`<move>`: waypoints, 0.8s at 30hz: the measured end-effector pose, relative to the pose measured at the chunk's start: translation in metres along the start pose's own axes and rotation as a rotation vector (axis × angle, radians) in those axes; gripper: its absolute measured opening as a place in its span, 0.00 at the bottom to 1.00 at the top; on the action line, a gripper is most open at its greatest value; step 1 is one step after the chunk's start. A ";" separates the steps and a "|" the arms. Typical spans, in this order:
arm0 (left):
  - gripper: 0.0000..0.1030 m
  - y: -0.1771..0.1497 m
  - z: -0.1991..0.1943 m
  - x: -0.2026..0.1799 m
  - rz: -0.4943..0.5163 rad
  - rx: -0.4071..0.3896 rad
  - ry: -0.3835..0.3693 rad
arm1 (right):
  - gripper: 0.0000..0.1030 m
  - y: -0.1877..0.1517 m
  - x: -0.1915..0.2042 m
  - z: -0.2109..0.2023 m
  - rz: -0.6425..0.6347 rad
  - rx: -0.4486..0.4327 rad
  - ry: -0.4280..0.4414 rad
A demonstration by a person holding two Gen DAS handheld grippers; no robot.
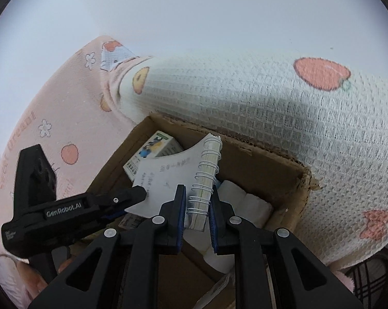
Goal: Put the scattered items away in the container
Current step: 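Carry the held notebook over the cardboard box with the right gripper, then lower the notebook into the box and open the right gripper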
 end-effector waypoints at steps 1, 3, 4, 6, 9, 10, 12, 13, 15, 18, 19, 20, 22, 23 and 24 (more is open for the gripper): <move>0.25 -0.001 0.000 -0.001 -0.004 0.005 0.004 | 0.13 0.000 0.000 0.000 0.004 -0.010 -0.006; 0.26 -0.003 0.000 -0.002 -0.023 0.014 0.014 | 0.13 -0.001 0.001 0.001 0.007 -0.018 -0.025; 0.26 -0.005 0.000 -0.002 -0.030 0.021 0.020 | 0.14 -0.002 0.002 0.001 0.009 -0.025 -0.038; 0.26 -0.007 -0.002 -0.001 -0.036 0.024 0.026 | 0.14 -0.003 0.003 0.002 0.008 -0.033 -0.064; 0.28 -0.013 -0.006 -0.004 -0.027 0.031 0.022 | 0.15 -0.004 0.003 0.003 0.013 -0.043 -0.105; 0.29 -0.016 -0.006 -0.005 -0.031 0.037 0.003 | 0.15 -0.004 0.002 0.003 0.020 -0.042 -0.116; 0.31 -0.017 -0.005 -0.005 -0.054 0.055 -0.025 | 0.15 -0.004 0.003 0.005 0.013 -0.039 -0.160; 0.31 -0.020 -0.003 -0.007 -0.060 0.065 -0.036 | 0.16 -0.005 0.004 0.006 0.010 -0.036 -0.173; 0.31 -0.022 0.000 -0.011 -0.037 0.078 -0.018 | 0.16 -0.006 0.005 0.007 0.012 -0.026 -0.191; 0.31 -0.019 0.010 -0.008 -0.044 0.095 -0.007 | 0.16 -0.007 0.009 0.006 0.019 -0.018 -0.185; 0.31 -0.019 0.012 -0.007 -0.059 0.099 -0.022 | 0.16 -0.008 0.012 0.006 0.015 -0.014 -0.187; 0.31 -0.018 0.015 -0.006 -0.067 0.099 -0.029 | 0.16 -0.008 0.014 0.007 0.011 -0.007 -0.191; 0.29 -0.017 0.020 -0.007 -0.061 0.101 -0.022 | 0.18 -0.008 0.018 0.009 0.009 0.017 -0.201; 0.29 -0.017 0.022 -0.007 -0.059 0.099 -0.015 | 0.21 -0.009 0.020 0.012 0.001 0.041 -0.211; 0.29 -0.016 0.023 -0.008 -0.052 0.096 -0.006 | 0.23 -0.010 0.020 0.013 0.002 0.063 -0.227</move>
Point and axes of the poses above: each gripper's, at about its wrist camera, not at the fingertips, and z roughly the way its jaws point, x to its left, y to its top, the point moved 1 cm from there along z, roughly the way its jaws point, and after that the axes turned 13 degrees about z, right-handed, at the moved point
